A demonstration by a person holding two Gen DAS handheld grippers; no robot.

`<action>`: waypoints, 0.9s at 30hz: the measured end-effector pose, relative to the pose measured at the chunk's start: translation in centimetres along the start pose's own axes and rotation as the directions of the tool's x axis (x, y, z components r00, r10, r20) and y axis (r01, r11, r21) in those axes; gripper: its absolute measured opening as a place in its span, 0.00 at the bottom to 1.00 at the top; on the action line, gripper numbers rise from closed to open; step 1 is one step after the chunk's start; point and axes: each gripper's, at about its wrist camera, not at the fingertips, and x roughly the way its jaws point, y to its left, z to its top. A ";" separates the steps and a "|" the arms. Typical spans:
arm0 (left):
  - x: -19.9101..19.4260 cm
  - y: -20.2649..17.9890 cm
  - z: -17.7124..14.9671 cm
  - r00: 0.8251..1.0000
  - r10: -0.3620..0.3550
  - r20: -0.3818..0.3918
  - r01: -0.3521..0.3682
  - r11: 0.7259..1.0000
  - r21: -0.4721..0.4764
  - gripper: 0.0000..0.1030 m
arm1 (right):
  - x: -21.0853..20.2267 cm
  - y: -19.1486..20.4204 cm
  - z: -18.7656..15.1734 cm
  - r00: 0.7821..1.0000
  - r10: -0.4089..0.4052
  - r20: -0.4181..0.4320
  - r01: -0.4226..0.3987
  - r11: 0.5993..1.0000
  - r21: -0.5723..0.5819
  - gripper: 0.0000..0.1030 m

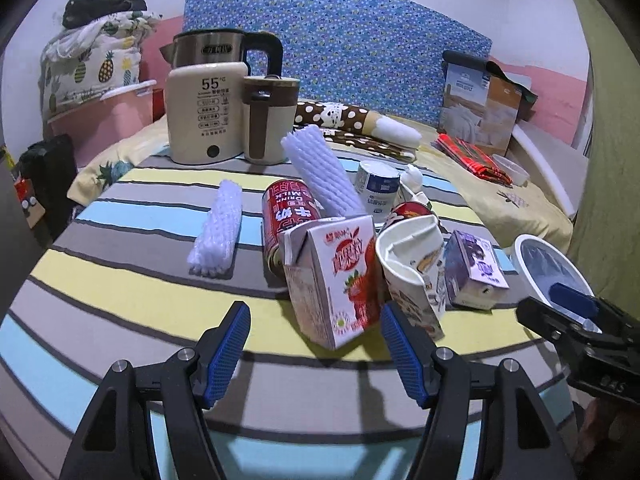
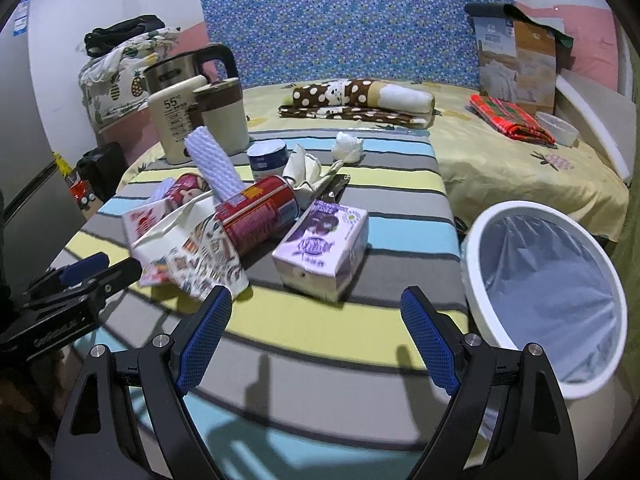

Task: Collect trash
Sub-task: 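Grasp the pink strawberry milk carton with the left tool while the right tool grasps the purple juice box, then carry the carton and the purple box over the white trash bin with both tools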

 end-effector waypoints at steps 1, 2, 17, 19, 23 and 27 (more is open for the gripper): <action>0.3 0.0 0.1 1.000 -0.002 -0.003 0.002 1.000 0.000 0.65 | 0.4 0.0 0.2 1.000 -0.002 -0.006 0.002 1.000 0.001 0.85; 0.6 0.0 0.3 1.000 -0.009 -0.009 0.009 1.000 -0.003 0.65 | 0.7 0.1 0.3 1.000 -0.002 -0.010 0.002 1.000 0.003 0.85; 4.0 -0.3 1.3 0.991 -0.104 -0.078 0.103 0.994 -0.028 0.56 | 3.3 -1.0 0.8 0.994 -0.009 -0.105 0.015 0.998 0.053 0.63; 3.8 -0.5 1.3 0.992 -0.104 -0.067 0.104 0.994 -0.016 0.47 | 3.1 -0.9 0.8 0.995 -0.007 -0.097 0.013 0.998 0.058 0.62; 3.4 -0.8 1.1 0.994 -0.096 -0.048 0.096 0.995 -0.007 0.44 | 2.3 -1.2 0.4 0.996 -0.002 -0.084 0.008 0.998 0.069 0.62; 2.6 -1.1 0.7 0.996 -0.078 -0.031 0.078 0.997 0.003 0.41 | 1.8 -1.5 0.4 0.997 0.005 -0.078 0.001 0.997 0.077 0.62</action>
